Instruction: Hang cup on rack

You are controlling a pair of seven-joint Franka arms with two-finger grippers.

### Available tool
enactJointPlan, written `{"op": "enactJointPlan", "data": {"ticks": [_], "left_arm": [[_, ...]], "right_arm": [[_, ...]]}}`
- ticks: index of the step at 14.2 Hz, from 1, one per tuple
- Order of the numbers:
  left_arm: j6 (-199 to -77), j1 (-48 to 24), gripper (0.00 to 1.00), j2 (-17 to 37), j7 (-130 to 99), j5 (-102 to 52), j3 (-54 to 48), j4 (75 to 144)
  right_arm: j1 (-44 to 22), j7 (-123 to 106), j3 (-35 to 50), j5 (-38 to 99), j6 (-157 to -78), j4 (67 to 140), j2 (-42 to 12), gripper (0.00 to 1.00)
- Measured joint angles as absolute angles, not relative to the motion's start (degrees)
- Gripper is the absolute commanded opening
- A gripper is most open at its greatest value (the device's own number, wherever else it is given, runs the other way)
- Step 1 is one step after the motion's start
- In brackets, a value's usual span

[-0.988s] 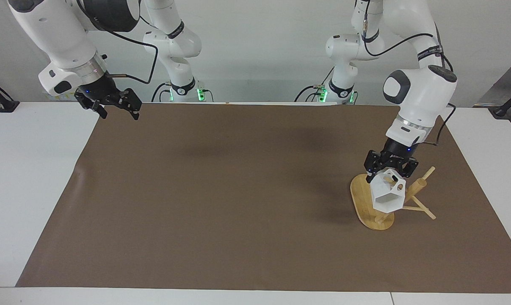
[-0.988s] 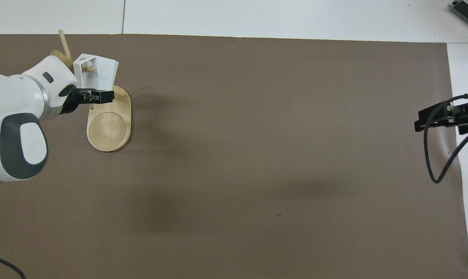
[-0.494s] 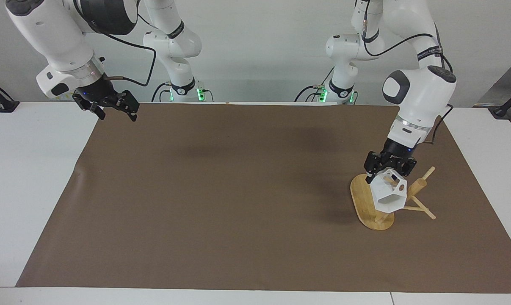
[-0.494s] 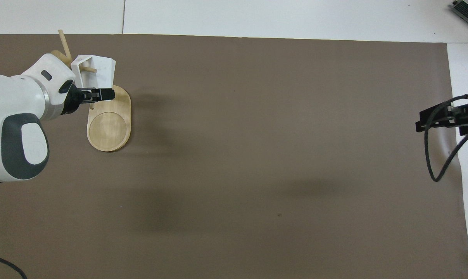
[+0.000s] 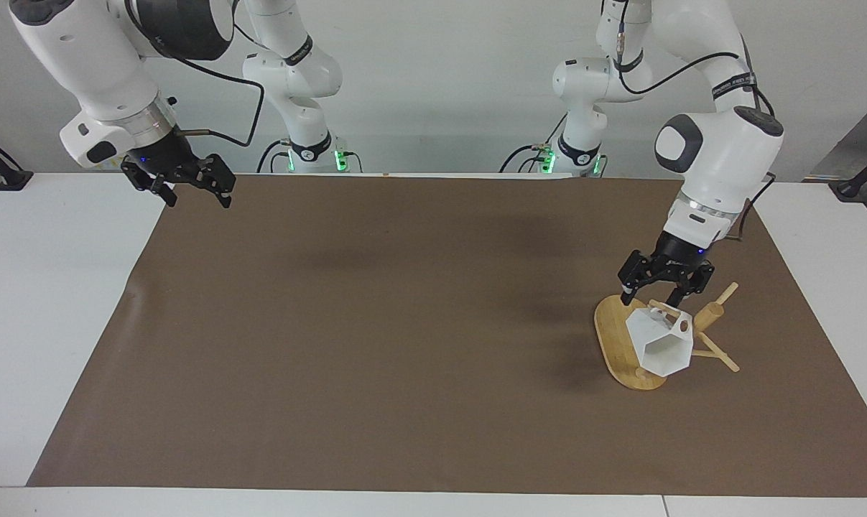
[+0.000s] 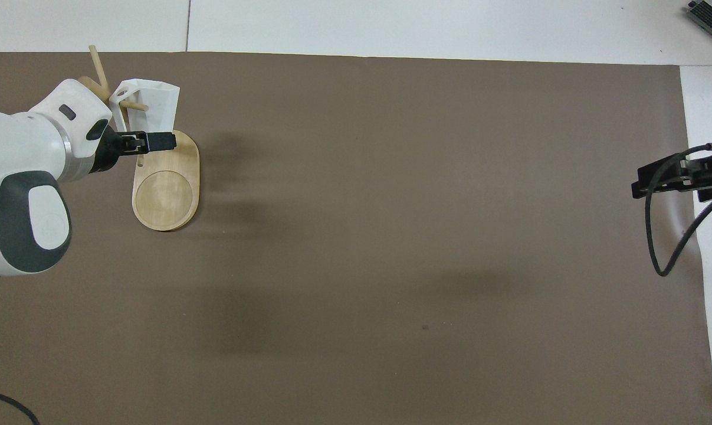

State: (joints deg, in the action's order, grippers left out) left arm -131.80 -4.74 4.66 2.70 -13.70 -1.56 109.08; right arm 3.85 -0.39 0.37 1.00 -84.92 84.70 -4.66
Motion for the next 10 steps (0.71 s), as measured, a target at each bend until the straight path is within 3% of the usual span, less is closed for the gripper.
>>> {"op": "enactJointPlan", "data": {"ticks": [7, 10], "left_arm": [[-106.50, -3.45, 1.00, -5.28, 2.71, -4.58, -1.31, 101.76], [-97.23, -3.53, 1.00, -6.35, 2.71, -2.69, -2.11, 97.18]], "right_arm": [[3.87, 0.00, 0.19, 1.00, -85.26, 84.75, -4.66, 1.00], [3.89, 0.25, 0.08, 1.00, -85.36, 84.78, -4.66, 1.00]]}}
